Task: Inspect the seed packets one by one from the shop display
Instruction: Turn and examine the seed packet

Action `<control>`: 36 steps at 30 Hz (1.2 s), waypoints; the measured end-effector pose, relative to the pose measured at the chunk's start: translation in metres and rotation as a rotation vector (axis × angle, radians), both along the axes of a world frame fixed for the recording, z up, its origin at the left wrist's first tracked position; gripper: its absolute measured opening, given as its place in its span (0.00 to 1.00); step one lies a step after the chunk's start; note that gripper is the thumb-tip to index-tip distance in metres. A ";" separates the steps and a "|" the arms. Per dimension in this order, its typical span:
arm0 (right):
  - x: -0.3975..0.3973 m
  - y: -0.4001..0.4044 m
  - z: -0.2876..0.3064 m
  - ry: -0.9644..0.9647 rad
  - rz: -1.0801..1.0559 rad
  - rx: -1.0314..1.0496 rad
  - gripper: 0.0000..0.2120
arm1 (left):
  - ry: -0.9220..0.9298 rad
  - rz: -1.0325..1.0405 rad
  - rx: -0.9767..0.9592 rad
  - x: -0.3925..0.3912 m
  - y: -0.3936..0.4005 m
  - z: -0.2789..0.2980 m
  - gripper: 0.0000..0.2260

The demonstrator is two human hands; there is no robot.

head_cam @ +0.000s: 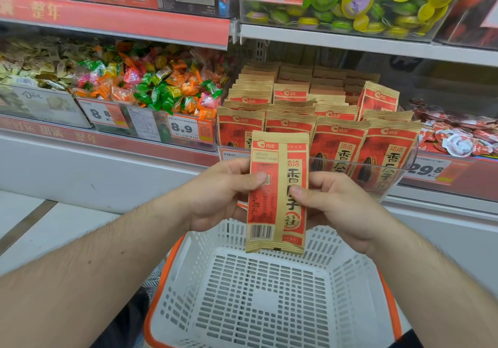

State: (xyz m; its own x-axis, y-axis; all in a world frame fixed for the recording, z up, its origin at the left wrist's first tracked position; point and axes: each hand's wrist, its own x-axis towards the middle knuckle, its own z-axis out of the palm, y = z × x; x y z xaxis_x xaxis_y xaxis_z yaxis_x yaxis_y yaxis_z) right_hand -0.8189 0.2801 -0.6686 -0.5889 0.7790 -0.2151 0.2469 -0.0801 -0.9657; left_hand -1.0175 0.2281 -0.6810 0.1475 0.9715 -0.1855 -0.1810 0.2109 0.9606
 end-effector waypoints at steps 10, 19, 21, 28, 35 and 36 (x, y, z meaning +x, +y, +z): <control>0.008 0.005 -0.001 -0.017 0.145 -0.057 0.20 | -0.062 0.041 -0.057 0.000 0.000 0.003 0.19; 0.012 0.007 0.002 0.134 0.257 -0.261 0.35 | -0.093 -0.010 -0.127 0.004 -0.005 0.009 0.21; 0.012 0.008 0.002 0.168 0.299 -0.356 0.37 | -0.098 -0.018 -0.188 0.004 -0.004 0.010 0.19; 0.009 0.009 0.004 0.252 0.315 -0.599 0.28 | -0.186 -0.045 -0.352 0.002 -0.002 0.012 0.20; 0.010 0.011 0.002 0.291 0.323 -0.646 0.29 | -0.248 -0.051 -0.355 0.000 0.000 0.011 0.20; 0.010 0.012 0.001 0.292 0.322 -0.651 0.29 | -0.248 -0.056 -0.349 -0.001 0.001 0.011 0.20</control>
